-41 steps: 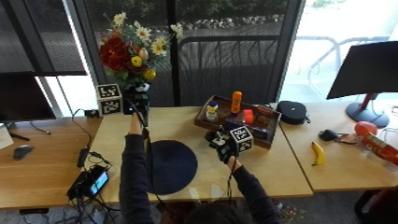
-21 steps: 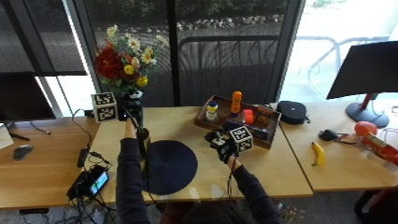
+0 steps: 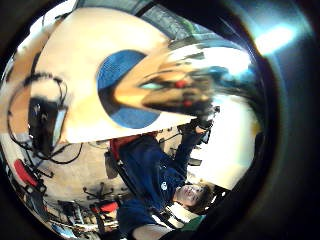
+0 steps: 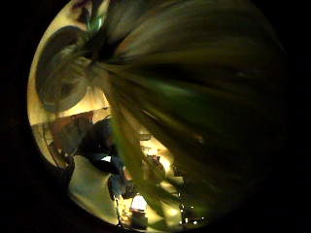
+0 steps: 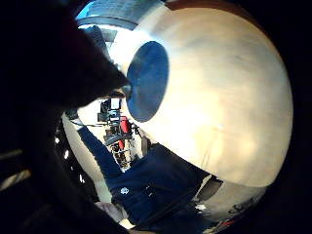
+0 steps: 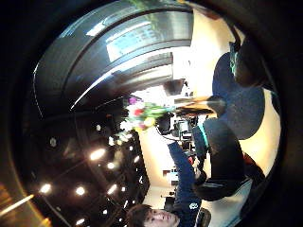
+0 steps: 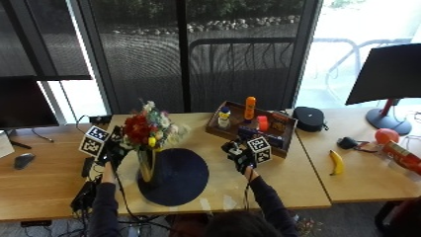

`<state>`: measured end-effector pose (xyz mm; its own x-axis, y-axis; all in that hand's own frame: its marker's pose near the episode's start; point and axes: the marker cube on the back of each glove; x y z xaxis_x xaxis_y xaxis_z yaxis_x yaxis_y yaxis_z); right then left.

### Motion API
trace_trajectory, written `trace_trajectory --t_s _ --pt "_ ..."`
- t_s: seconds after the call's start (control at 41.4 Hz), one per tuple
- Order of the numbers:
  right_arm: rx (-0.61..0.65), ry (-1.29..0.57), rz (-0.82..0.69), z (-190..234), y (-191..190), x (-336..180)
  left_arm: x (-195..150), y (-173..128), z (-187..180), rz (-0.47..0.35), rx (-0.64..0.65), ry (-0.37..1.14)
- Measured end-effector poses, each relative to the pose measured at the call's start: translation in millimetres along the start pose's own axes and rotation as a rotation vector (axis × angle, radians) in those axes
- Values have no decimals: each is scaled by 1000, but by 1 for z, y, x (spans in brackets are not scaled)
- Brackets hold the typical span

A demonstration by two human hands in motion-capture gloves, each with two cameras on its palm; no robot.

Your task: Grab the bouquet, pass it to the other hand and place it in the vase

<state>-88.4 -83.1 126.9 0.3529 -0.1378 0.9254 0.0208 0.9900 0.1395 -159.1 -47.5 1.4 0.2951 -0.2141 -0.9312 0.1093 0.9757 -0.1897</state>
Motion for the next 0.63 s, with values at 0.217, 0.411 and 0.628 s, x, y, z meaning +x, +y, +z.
trace_trajectory --t_s 0.217,0.411,0.628 --pt "14 -10 -30 -18 -12 41 -78 14 -6 -86 -125 -137" --pt "22 -28 124 -21 -19 55 -70 23 -14 -92 -107 -205" --pt "-138 -195 99 -10 -9 35 -64 23 -18 -61 -19 -244"
